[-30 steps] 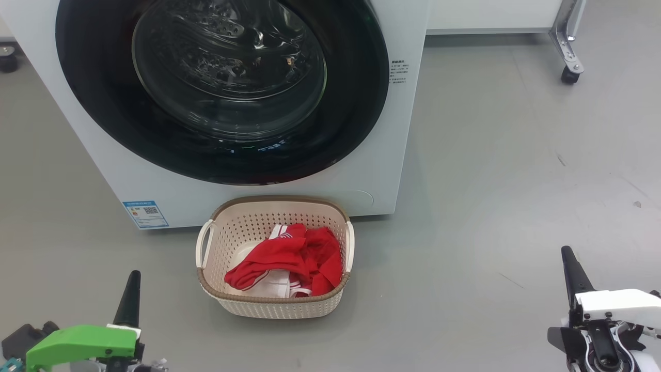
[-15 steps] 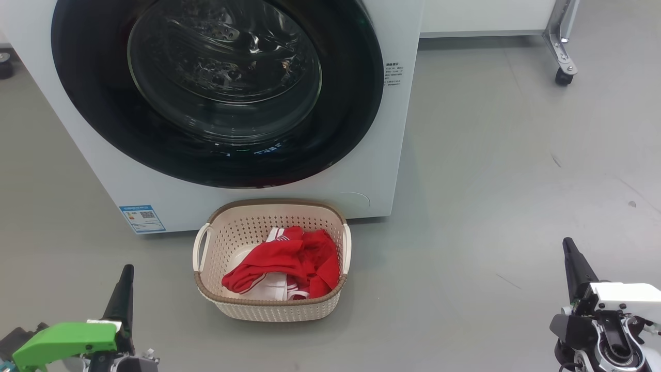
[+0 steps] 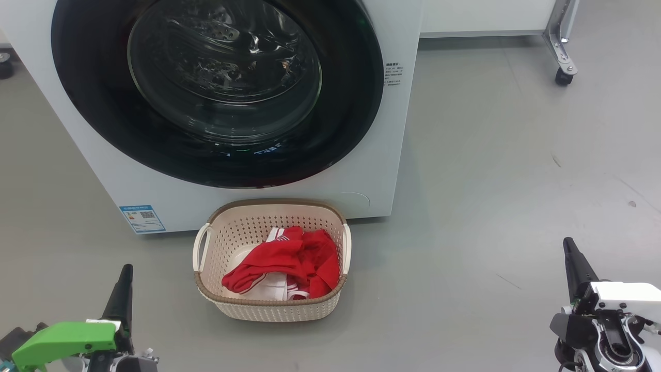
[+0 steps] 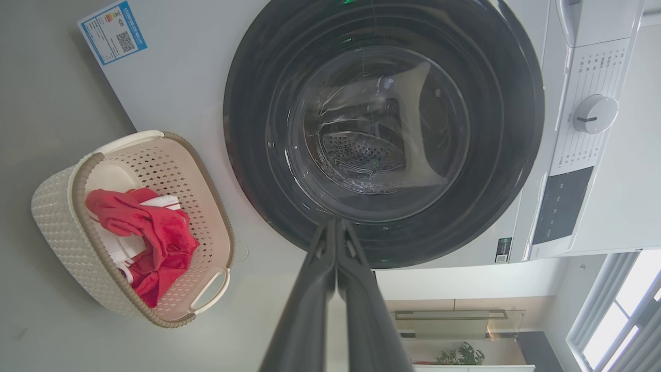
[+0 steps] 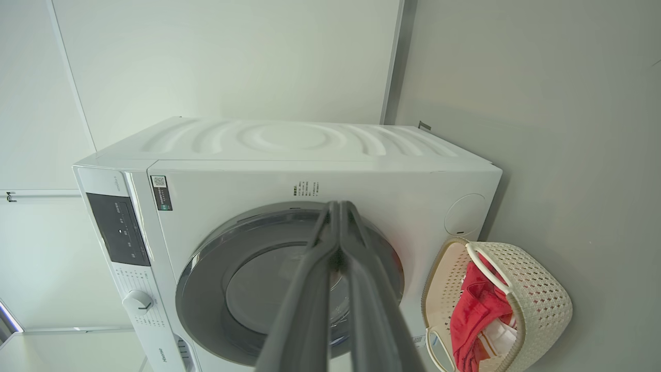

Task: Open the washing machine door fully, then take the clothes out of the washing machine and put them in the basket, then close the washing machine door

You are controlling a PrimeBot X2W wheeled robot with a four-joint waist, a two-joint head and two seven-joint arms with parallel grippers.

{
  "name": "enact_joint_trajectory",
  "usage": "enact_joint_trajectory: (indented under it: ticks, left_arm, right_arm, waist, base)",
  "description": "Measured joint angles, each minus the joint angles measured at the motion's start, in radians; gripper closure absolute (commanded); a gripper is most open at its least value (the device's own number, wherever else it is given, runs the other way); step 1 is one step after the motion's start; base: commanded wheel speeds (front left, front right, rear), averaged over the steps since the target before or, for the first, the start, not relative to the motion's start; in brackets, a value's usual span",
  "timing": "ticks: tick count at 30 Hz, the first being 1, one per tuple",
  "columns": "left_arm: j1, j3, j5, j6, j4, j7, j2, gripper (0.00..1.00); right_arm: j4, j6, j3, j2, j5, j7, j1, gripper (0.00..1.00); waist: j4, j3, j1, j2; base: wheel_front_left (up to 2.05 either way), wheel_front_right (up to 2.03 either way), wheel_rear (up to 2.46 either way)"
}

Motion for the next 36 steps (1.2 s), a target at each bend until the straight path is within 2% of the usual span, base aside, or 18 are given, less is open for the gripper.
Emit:
enact_joint_trajectory:
  ticks: [36]
  left_arm:
    - [-0.001, 0.003, 0.0, 0.0, 0.009, 0.0, 0.0, 1.0]
  right_arm:
    - [0.01, 0.003, -0.004, 0.0, 0.0, 0.007, -0.008, 1.0]
  waist:
    - [0.0, 0.0, 0.0, 0.0]
  base:
    - [0.0, 0.0, 0.0]
